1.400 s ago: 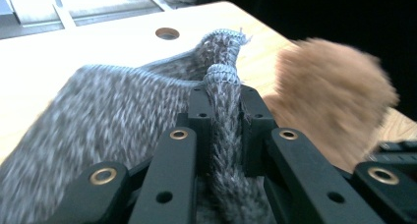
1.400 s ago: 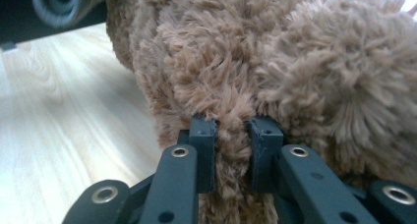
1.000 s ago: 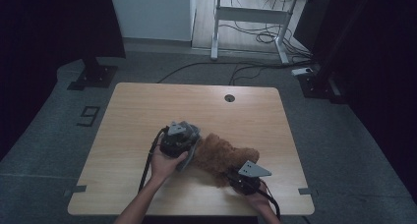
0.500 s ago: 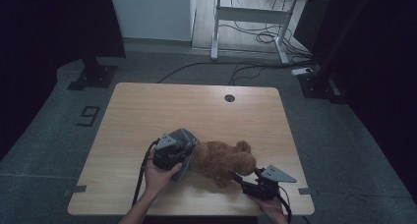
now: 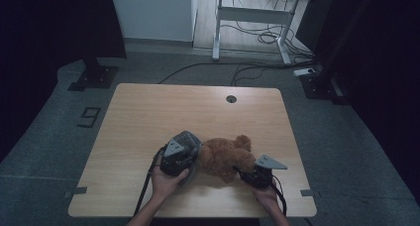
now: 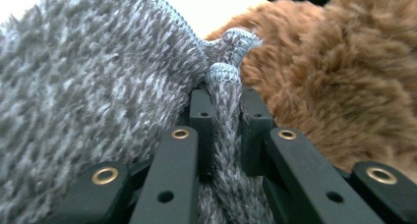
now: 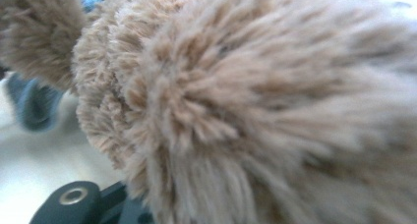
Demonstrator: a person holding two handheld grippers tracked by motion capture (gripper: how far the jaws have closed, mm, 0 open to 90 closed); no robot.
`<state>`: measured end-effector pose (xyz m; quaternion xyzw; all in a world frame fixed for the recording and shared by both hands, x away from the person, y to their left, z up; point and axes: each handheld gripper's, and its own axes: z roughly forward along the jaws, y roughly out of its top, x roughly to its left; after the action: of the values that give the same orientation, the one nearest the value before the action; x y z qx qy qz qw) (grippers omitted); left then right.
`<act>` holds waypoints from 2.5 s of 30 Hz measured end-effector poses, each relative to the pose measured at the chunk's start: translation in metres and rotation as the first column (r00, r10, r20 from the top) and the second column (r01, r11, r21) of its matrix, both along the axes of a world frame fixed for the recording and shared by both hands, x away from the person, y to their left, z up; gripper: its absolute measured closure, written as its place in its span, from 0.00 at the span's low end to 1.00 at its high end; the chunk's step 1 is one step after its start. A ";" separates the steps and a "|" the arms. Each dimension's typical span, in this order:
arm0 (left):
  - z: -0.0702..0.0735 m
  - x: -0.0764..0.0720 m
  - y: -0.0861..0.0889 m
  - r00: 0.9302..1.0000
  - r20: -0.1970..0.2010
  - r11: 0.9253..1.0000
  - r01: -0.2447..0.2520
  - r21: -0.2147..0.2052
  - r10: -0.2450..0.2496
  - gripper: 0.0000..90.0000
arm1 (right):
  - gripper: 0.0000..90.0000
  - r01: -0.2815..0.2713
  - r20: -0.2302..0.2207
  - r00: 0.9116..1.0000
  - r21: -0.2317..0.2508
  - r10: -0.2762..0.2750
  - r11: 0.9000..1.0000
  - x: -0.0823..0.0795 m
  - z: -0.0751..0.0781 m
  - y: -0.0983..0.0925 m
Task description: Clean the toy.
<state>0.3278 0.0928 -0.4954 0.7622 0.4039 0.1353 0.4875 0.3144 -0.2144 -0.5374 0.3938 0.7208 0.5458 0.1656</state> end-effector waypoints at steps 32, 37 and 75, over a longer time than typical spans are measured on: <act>0.055 0.033 -0.141 0.969 -0.075 0.960 0.245 0.131 -0.237 0.87 | 0.76 0.058 -0.041 0.998 0.028 -0.057 0.998 0.015 0.006 -0.007; 0.053 0.027 -0.127 0.980 -0.018 0.966 0.197 0.166 -0.196 0.88 | 0.76 0.065 -0.054 0.997 0.048 -0.062 0.997 0.015 0.005 -0.009; 0.092 0.004 -0.076 0.983 0.077 0.985 0.172 -0.022 -0.169 0.87 | 0.76 0.097 -0.085 0.992 0.091 -0.090 0.991 0.016 0.005 -0.007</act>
<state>0.3313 0.0173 -0.4035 0.7812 0.3204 0.1158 0.5231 0.3306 -0.2209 -0.5324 0.4565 0.6808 0.5547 0.1428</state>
